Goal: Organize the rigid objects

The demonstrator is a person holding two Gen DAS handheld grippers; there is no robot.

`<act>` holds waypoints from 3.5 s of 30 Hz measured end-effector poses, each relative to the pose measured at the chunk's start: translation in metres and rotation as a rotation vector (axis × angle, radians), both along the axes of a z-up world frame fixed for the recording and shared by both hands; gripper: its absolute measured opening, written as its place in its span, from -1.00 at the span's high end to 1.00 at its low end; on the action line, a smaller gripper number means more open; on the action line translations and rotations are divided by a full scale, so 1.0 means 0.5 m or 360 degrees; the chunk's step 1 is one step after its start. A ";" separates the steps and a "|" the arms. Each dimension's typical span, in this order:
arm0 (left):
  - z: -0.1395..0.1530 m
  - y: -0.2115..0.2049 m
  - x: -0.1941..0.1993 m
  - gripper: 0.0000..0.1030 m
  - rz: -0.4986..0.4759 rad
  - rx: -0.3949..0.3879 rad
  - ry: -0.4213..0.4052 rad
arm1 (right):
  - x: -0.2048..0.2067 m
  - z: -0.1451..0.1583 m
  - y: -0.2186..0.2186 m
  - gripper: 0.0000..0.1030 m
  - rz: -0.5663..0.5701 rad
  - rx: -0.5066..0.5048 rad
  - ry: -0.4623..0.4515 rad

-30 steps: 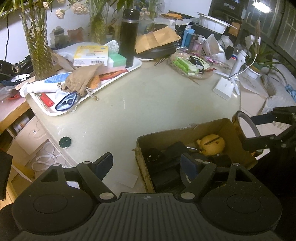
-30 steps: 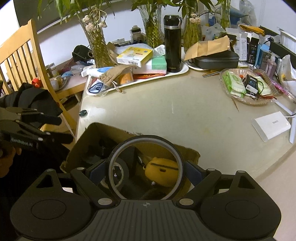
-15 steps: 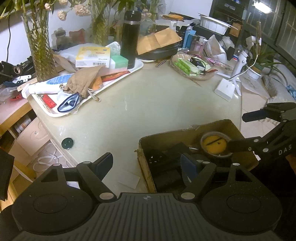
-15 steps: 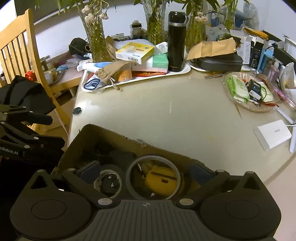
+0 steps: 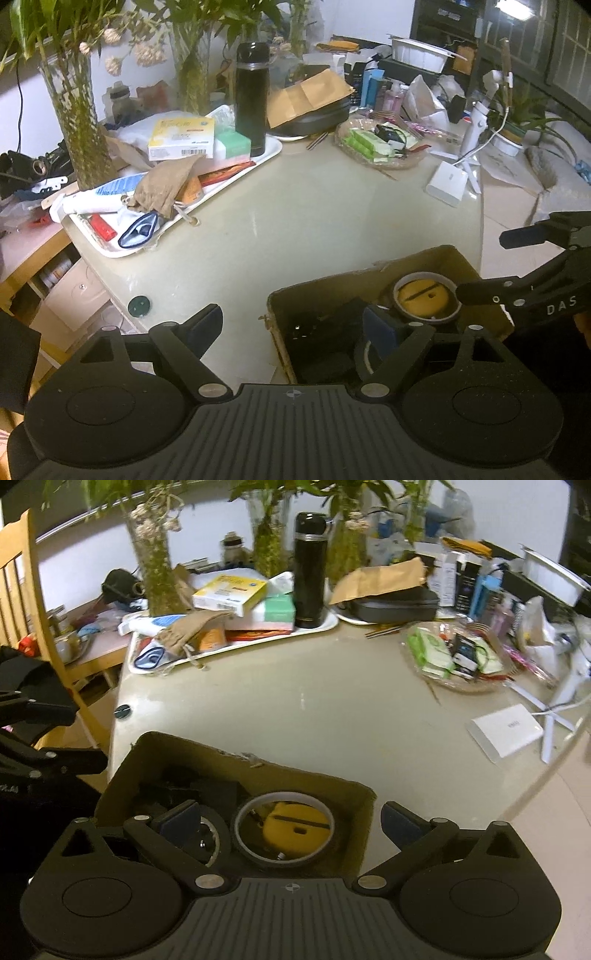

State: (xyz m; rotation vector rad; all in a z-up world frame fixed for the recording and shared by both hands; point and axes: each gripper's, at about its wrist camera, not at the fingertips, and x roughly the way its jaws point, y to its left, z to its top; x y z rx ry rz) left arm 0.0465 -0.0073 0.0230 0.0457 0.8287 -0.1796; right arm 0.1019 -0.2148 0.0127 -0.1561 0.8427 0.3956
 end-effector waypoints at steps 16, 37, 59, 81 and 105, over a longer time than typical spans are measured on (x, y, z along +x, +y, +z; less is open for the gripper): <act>0.022 -0.028 -0.041 -1.00 0.0029 0.0000 -0.0206 | -0.064 0.006 -0.013 -1.00 -0.0117 -0.0048 -0.0111; -0.039 -0.041 -0.081 -1.00 0.0057 0.0087 0.0050 | -0.132 -0.036 -0.038 -1.00 -0.0184 -0.0015 -0.0027; -0.102 -0.045 -0.120 -1.00 0.0082 0.0067 0.0218 | -0.183 -0.098 -0.005 -1.00 -0.0215 -0.0056 0.0156; -0.097 -0.043 -0.131 -1.00 0.0113 0.0052 0.0152 | -0.197 -0.096 -0.017 -1.00 -0.0288 -0.0040 0.0109; -0.099 -0.042 -0.134 -1.00 0.0106 0.0089 0.0162 | -0.201 -0.095 -0.004 -1.00 -0.0265 -0.0069 0.0084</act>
